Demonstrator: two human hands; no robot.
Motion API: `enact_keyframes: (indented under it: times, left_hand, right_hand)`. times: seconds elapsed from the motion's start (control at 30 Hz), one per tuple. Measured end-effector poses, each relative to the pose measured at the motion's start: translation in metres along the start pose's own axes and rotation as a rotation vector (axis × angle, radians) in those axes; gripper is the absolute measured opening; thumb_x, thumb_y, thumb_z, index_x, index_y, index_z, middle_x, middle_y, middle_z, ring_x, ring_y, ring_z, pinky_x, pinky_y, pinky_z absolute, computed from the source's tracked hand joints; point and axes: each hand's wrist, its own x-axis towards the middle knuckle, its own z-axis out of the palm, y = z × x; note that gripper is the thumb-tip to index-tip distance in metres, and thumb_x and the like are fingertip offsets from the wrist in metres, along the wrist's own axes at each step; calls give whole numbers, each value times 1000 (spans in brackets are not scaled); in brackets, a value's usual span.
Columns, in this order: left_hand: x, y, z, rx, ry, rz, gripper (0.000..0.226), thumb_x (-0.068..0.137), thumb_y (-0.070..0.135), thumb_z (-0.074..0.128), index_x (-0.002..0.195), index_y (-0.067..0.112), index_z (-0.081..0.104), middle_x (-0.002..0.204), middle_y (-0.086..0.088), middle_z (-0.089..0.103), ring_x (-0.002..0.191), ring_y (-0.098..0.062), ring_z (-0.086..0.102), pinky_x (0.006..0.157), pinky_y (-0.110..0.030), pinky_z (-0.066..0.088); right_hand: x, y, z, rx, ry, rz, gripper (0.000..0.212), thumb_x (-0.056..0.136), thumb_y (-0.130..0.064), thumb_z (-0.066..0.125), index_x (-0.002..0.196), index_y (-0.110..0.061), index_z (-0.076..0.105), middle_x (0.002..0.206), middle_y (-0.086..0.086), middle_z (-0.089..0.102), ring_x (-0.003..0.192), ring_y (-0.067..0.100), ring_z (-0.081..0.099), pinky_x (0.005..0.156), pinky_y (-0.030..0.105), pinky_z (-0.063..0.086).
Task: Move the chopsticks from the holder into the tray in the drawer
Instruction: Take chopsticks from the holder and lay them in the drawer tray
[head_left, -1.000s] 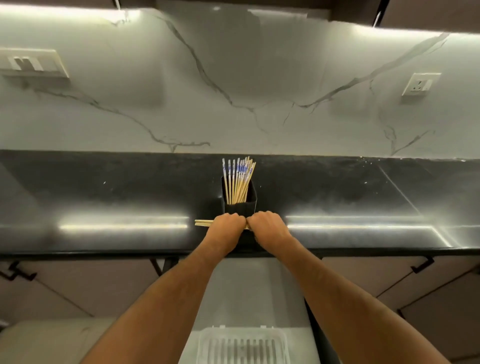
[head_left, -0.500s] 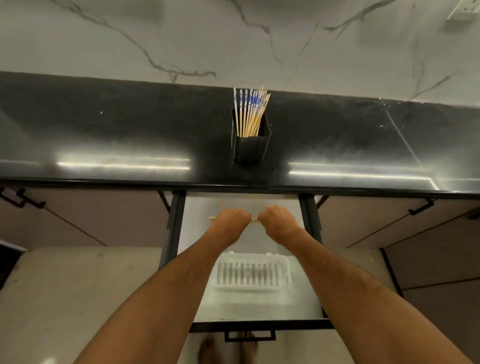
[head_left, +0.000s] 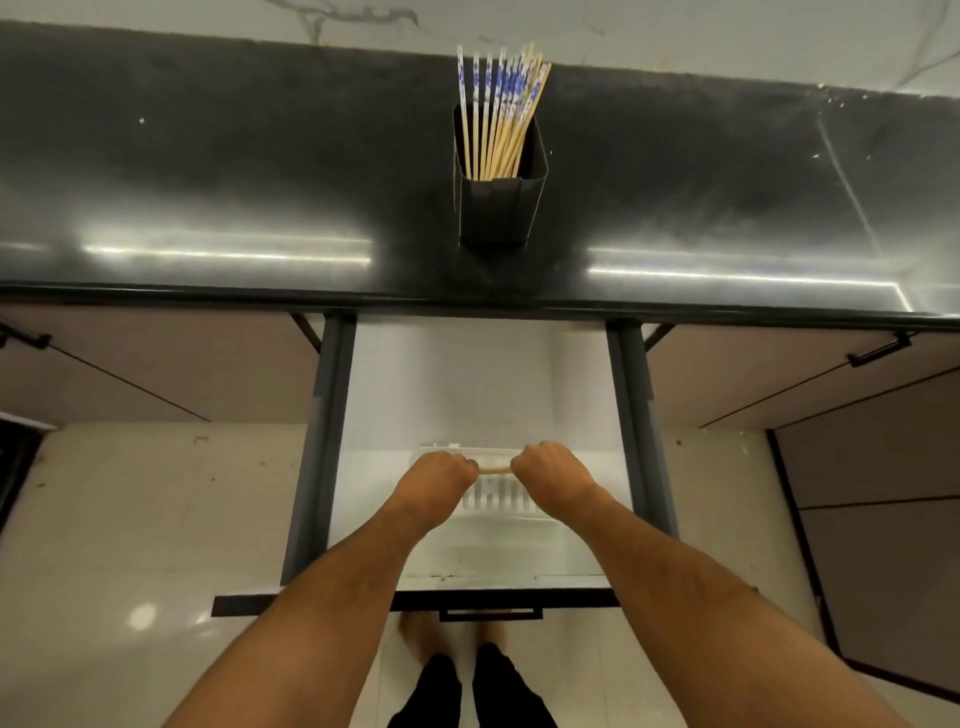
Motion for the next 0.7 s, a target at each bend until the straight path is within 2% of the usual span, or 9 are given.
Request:
enact_keyframes:
  times: [0.17, 0.47, 0.7]
  left_hand:
    - [9, 5, 18, -89, -45, -74, 33, 92, 6, 63, 123, 15, 65, 114, -7, 72, 101, -25, 71, 90, -35, 57]
    - [20, 13, 41, -249, -8, -229, 31, 92, 16, 69, 124, 15, 67, 123, -6, 67, 108, -21, 66, 94, -30, 53]
    - [20, 11, 39, -250, 61, -236, 37, 89, 9, 70, 126, 14, 63, 131, -7, 64, 119, -23, 61, 102, -33, 47]
  right_hand:
    - [6, -1, 22, 32, 22, 40, 22, 89, 4, 57, 97, -10, 71, 91, 10, 71, 82, 31, 69, 72, 39, 55]
    - [19, 0, 44, 71, 0, 23, 18, 86, 0, 62, 99, -10, 71, 98, 9, 73, 88, 29, 71, 73, 38, 55]
    - [14, 2, 43, 88, 82, 80, 25, 80, 2, 67, 99, -14, 70, 97, 5, 73, 84, 27, 72, 68, 35, 54]
